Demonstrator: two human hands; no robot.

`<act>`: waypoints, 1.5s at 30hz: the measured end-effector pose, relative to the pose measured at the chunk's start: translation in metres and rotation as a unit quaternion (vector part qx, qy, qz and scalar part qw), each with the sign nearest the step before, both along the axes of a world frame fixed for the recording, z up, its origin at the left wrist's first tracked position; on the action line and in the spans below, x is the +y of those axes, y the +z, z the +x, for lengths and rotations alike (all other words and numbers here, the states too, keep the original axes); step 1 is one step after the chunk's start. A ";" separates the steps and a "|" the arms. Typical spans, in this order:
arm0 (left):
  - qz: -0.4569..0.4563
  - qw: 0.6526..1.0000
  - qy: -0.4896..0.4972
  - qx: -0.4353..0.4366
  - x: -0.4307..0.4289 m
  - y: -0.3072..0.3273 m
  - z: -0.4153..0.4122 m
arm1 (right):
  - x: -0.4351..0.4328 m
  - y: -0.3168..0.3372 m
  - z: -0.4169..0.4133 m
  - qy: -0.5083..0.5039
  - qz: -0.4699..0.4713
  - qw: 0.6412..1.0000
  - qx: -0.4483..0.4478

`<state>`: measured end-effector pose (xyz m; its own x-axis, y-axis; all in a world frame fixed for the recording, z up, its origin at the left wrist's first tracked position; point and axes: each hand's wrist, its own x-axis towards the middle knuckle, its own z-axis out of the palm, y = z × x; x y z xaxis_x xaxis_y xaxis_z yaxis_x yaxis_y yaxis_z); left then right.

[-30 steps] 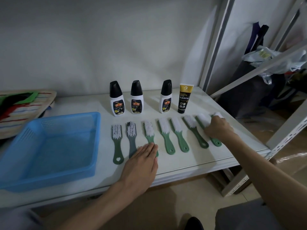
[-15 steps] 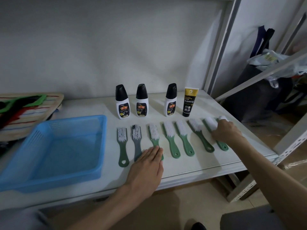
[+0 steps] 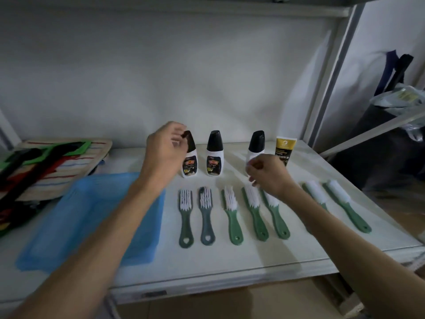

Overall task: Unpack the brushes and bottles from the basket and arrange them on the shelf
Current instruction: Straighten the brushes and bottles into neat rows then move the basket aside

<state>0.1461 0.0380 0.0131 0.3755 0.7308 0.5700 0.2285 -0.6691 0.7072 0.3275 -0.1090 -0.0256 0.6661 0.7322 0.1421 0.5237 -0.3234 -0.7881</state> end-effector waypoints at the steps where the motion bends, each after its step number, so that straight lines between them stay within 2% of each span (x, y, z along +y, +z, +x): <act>1: -0.037 0.999 0.025 -0.003 0.020 -0.001 0.002 | 0.015 -0.002 -0.003 0.007 0.008 1.000 0.027; 4: -0.136 0.987 0.081 0.008 0.059 -0.014 0.016 | 0.054 -0.009 -0.004 -0.002 0.016 0.996 0.083; 9: -0.240 0.970 0.024 0.043 0.073 -0.039 0.055 | 0.097 -0.032 0.011 -0.009 0.031 0.987 0.155; 13: -0.252 0.965 0.023 0.074 0.086 -0.059 0.060 | 0.110 -0.038 0.017 0.032 0.024 0.974 0.223; 21: -0.273 0.956 -0.044 0.099 0.096 -0.063 0.047 | 0.115 -0.046 0.014 0.064 0.017 0.990 0.126; 29: -0.270 0.951 -0.073 0.128 0.075 -0.048 0.042 | 0.096 -0.040 0.014 0.090 -0.011 0.984 0.154; 33: -0.284 0.945 -0.099 0.133 0.074 -0.045 0.037 | 0.092 -0.039 0.014 0.090 -0.014 0.986 0.143; 37: -0.256 0.949 -0.092 0.159 0.077 -0.046 0.036 | 0.088 -0.034 0.021 0.075 -0.008 0.989 0.124; 42: -0.259 0.947 -0.083 0.171 0.078 -0.040 0.032 | 0.061 -0.002 0.027 0.065 0.020 0.986 0.154; 45: -0.269 0.942 -0.086 0.181 0.073 -0.022 0.026 | 0.034 0.027 0.035 0.090 0.119 0.966 0.212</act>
